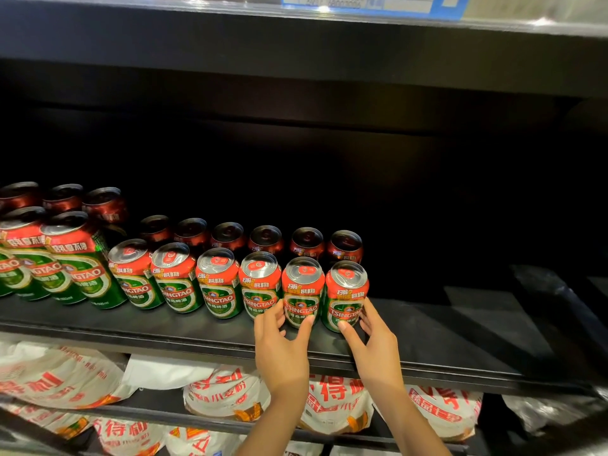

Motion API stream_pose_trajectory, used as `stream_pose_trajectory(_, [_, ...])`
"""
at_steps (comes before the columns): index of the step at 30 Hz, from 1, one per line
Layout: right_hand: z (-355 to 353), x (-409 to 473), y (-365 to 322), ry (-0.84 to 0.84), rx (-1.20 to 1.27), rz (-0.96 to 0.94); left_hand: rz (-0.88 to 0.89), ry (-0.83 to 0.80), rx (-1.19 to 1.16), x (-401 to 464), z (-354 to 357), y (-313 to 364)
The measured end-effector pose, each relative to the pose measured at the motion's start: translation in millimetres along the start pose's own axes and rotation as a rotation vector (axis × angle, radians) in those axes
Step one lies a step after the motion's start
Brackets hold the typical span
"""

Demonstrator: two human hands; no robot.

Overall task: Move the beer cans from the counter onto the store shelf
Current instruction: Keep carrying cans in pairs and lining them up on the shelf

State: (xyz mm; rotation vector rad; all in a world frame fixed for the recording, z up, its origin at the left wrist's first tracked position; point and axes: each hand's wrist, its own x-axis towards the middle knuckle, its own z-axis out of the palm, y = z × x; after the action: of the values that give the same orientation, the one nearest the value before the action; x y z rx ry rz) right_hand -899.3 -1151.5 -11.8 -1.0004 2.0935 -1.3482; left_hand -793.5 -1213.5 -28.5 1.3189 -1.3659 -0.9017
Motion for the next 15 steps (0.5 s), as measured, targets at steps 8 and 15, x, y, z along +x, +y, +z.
stream_pose_trajectory(8, [3.0, 2.3, 5.8, 0.021, -0.018, -0.022, 0.000, 0.035, 0.051, 0.0, 2.7, 2.3])
stream_pose_trajectory(15, [9.0, 3.4, 10.2, 0.087, -0.020, -0.074, 0.024, 0.033, 0.044, -1.4, 0.3, 1.4])
